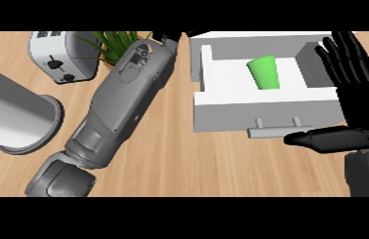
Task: Pick up the cup, place it into the drawer and close the drawer
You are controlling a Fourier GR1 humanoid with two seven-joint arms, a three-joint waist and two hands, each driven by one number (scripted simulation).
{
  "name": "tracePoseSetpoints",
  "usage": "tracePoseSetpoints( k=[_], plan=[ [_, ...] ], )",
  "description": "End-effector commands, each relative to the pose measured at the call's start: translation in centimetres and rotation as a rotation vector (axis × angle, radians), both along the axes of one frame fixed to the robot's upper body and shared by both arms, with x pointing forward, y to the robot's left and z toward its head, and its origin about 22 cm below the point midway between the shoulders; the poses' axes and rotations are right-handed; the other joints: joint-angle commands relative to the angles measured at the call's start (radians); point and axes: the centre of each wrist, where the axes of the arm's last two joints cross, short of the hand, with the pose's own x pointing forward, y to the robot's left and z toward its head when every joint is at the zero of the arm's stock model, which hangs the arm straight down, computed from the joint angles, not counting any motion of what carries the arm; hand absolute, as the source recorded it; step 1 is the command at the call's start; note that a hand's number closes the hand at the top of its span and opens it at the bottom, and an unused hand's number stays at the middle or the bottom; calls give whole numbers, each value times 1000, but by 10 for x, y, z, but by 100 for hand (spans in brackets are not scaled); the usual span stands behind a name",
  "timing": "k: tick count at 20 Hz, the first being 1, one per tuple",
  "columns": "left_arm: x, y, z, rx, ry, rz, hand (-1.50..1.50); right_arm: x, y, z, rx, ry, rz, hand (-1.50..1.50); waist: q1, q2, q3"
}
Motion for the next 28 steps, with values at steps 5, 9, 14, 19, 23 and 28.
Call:
tracePoseSetpoints(
  k=[5,9,14,19,23,28],
  plan=[
    [7,-22,-4,163,126,99,150,17,17,13,-5,-29,38,-150,-54,18,1],
    [8,-9,-39,245,214,22,150,13,10,9,-7,-46,61,-150,-83,28,1],
    [5,-6,-54,319,262,-15,150,17,16,16,-18,-50,114,-150,-133,41,2],
    [3,-10,-54,302,251,-16,-150,25,35,30,6,-80,172,-150,-167,48,1],
    [-1,-5,-65,154,247,-28,-150,27,48,20,29,-43,342,-150,-174,48,0],
    [-1,-10,-50,-5,165,-101,-150,23,71,21,-5,-35,598,150,-166,47,-1]
  ],
)
